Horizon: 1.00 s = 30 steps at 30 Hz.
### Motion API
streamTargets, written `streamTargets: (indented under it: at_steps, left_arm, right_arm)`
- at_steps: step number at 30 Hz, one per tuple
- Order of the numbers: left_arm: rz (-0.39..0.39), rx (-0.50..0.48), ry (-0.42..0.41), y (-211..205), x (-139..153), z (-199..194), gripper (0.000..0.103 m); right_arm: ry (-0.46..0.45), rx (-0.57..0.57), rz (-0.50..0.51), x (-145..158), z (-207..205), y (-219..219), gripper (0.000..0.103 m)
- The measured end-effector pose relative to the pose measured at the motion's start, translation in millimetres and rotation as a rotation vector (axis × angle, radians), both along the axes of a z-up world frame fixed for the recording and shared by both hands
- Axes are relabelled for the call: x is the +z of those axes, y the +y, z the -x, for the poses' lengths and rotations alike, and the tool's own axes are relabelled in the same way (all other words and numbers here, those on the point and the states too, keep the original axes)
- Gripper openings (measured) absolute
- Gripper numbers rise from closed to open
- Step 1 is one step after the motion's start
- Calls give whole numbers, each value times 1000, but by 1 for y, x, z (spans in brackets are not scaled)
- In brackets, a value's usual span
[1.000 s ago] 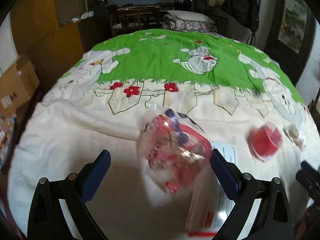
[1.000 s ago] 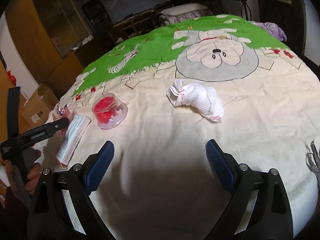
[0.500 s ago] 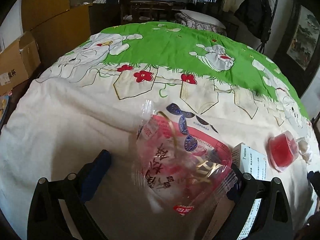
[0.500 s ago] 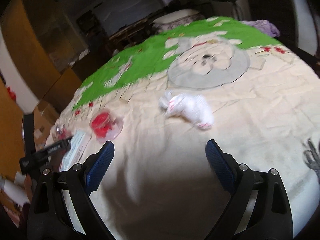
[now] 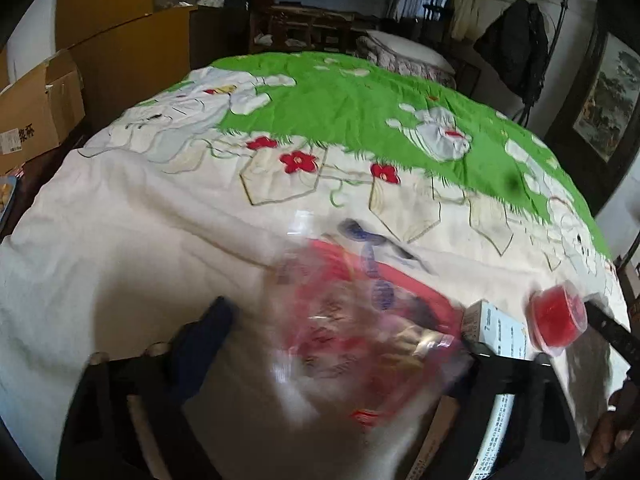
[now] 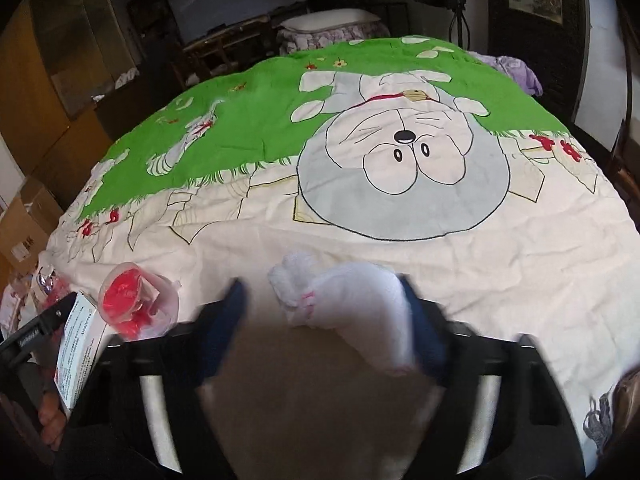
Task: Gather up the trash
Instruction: 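Grasp the clear snack bag with the left tool while the right tool grasps the white cloth, then carry snack bag and white cloth over the red wastebasket and open both tools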
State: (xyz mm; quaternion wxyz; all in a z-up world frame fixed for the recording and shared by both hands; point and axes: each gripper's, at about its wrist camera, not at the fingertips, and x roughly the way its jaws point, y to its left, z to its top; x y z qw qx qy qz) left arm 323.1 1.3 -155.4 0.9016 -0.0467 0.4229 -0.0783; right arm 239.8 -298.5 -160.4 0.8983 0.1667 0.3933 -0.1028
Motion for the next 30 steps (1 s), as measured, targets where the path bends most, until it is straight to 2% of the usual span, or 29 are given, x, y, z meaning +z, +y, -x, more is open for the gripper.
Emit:
streamTargets:
  at_steps: [3, 9, 14, 19, 23, 30]
  left_arm:
    - [24, 6, -20, 4, 2, 1, 59]
    - [100, -15, -50, 12, 5, 6, 38]
    - [111, -7, -69, 18, 16, 21, 36]
    - [47, -4, -115, 24, 37, 60, 36]
    - [48, 13, -149, 38, 60, 92, 36]
    - [34, 46, -238, 58, 106, 149, 36]
  right_arm:
    - [-15, -5, -17, -1, 4, -3, 40]
    - [-9, 2, -2, -2, 1, 1, 38]
    - [-40, -8, -22, 4, 6, -2, 34]
    - [-88, -16, -30, 16, 22, 1, 29]
    - [-133, 31, -110, 32, 42, 15, 29]
    - [-263, 168, -138, 82, 83, 62, 29]
